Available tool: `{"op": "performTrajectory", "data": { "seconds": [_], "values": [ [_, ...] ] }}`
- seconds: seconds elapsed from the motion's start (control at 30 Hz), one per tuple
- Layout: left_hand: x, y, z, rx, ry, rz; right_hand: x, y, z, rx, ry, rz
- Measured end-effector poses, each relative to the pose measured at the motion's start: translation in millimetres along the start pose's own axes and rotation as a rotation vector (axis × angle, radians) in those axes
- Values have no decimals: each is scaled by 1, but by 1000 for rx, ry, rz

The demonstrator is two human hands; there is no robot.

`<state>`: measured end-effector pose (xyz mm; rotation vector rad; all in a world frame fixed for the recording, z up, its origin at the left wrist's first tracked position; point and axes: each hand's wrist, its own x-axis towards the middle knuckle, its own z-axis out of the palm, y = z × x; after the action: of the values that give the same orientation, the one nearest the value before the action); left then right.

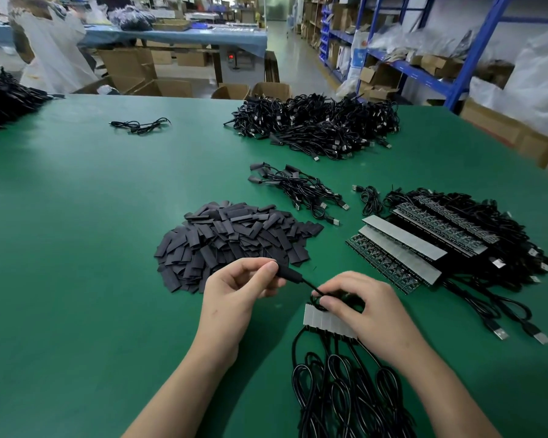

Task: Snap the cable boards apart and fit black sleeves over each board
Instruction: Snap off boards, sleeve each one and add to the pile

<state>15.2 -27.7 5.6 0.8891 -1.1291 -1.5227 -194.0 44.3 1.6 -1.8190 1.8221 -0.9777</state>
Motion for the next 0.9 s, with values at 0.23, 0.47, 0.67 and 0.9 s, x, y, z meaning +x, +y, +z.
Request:
{"op": "performTrajectory", "data": {
  "seconds": [0.23, 0.47, 0.67, 0.9],
  "values": [
    [2, -7, 1, 441, -102, 78, 6, -3, -6, 157, 133, 92],
    [-4, -15, 4, 1206, -295, 318, 93, -33, -34, -54, 184, 29],
    [-3, -13, 4, 1136, -368, 253, 208, -80, -71, -344, 175, 29],
    [-5, -7, 9, 555, -412, 46, 115, -66, -32, -74, -7, 18]
  ]
}}
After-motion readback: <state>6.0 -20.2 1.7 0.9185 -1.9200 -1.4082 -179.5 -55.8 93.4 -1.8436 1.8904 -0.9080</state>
